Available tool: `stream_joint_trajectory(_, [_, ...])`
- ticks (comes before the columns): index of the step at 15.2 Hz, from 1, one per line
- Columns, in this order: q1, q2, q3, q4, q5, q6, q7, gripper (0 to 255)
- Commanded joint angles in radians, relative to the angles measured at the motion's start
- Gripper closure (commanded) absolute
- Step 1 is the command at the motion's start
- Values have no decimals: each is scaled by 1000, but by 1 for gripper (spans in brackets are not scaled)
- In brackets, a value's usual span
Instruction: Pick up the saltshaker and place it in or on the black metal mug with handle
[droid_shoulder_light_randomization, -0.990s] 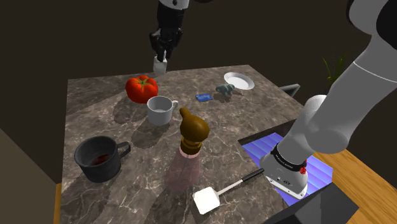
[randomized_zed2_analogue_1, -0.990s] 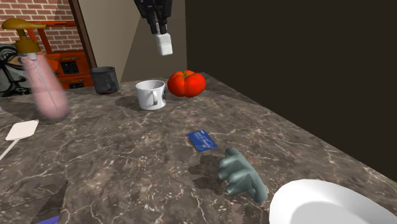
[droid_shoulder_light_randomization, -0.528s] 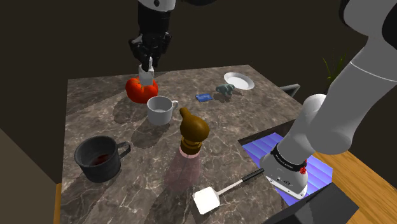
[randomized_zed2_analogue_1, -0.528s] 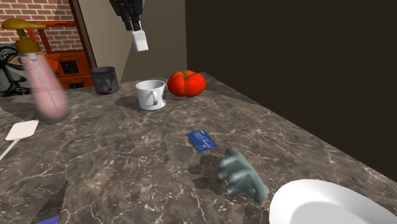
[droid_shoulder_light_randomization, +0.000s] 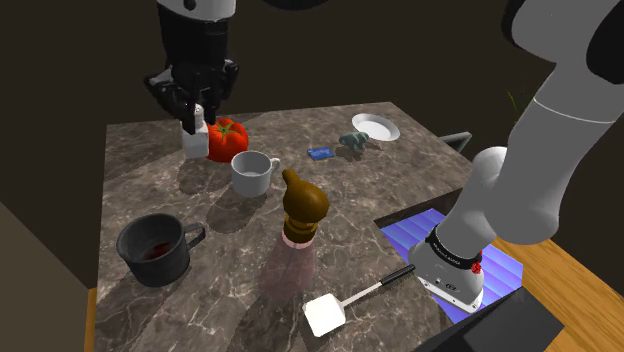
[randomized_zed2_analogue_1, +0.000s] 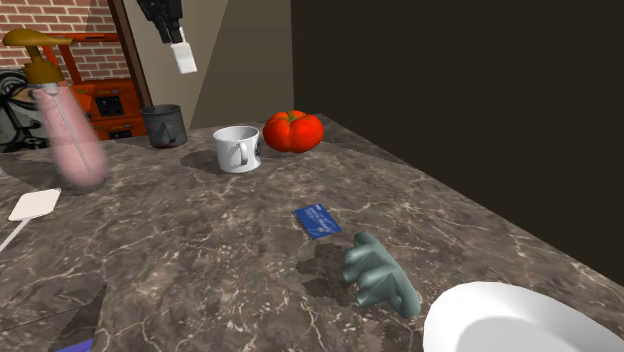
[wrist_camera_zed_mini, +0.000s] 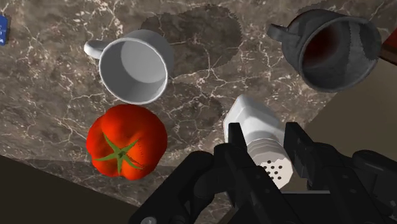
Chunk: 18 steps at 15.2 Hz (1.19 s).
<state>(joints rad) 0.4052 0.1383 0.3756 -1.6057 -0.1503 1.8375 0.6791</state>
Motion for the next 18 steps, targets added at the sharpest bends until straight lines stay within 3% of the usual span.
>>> stream_joint_trajectory(1, [33,45,18,62,-24,-26,51,255])
stream_joint_trajectory(8, [172,218,59,309,-113,-135,201,255])
stream_joint_trajectory(18, [153,201,55,151,-112,6,217,255])
